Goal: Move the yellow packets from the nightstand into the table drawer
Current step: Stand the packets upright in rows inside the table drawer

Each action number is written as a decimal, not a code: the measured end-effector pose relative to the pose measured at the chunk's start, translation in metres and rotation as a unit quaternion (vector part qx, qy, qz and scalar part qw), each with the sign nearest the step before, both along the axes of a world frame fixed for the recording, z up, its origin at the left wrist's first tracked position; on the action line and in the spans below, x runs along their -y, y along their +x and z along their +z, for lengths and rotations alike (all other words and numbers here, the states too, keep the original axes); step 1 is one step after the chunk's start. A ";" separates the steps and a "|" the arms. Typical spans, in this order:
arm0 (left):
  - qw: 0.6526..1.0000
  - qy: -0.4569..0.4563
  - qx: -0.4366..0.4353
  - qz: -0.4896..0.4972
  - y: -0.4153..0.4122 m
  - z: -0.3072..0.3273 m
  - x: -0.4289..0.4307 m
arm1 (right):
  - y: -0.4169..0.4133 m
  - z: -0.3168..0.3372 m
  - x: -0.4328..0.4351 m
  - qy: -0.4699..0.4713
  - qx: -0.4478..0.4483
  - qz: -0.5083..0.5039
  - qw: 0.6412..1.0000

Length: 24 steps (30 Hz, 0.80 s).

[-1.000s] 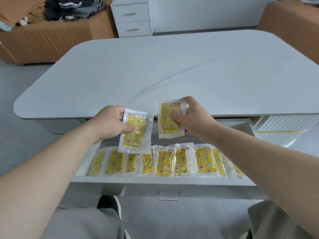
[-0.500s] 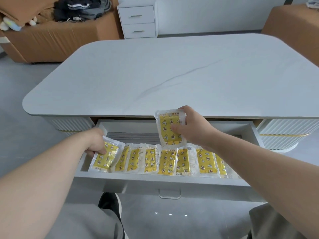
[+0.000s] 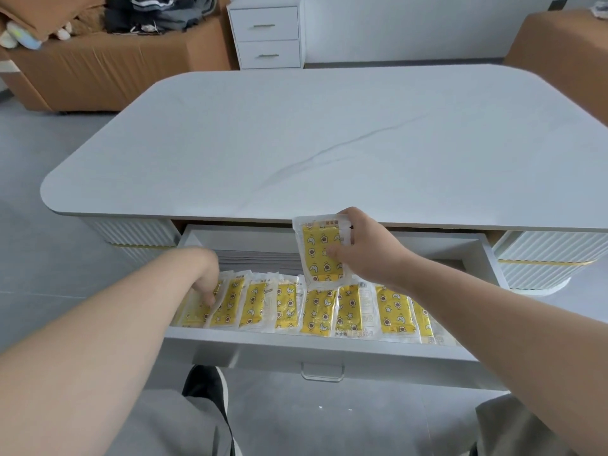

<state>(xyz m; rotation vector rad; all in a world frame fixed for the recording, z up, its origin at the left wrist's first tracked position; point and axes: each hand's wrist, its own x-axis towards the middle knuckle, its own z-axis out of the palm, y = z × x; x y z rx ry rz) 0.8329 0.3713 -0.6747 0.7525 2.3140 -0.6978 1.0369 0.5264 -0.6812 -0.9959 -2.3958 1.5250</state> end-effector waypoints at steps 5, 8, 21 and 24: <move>0.911 0.337 0.225 0.075 -0.004 0.017 -0.016 | -0.006 0.001 0.004 -0.006 0.001 0.024 1.000; 0.848 0.448 0.275 0.070 0.011 0.024 -0.021 | -0.010 0.002 0.013 -0.035 -0.017 0.045 0.998; 0.943 0.237 0.217 0.082 -0.052 0.004 0.007 | -0.009 -0.005 0.022 -0.025 0.014 0.072 0.997; 0.950 0.197 0.203 0.132 -0.065 -0.016 0.022 | -0.009 -0.007 0.019 -0.002 0.029 0.078 0.997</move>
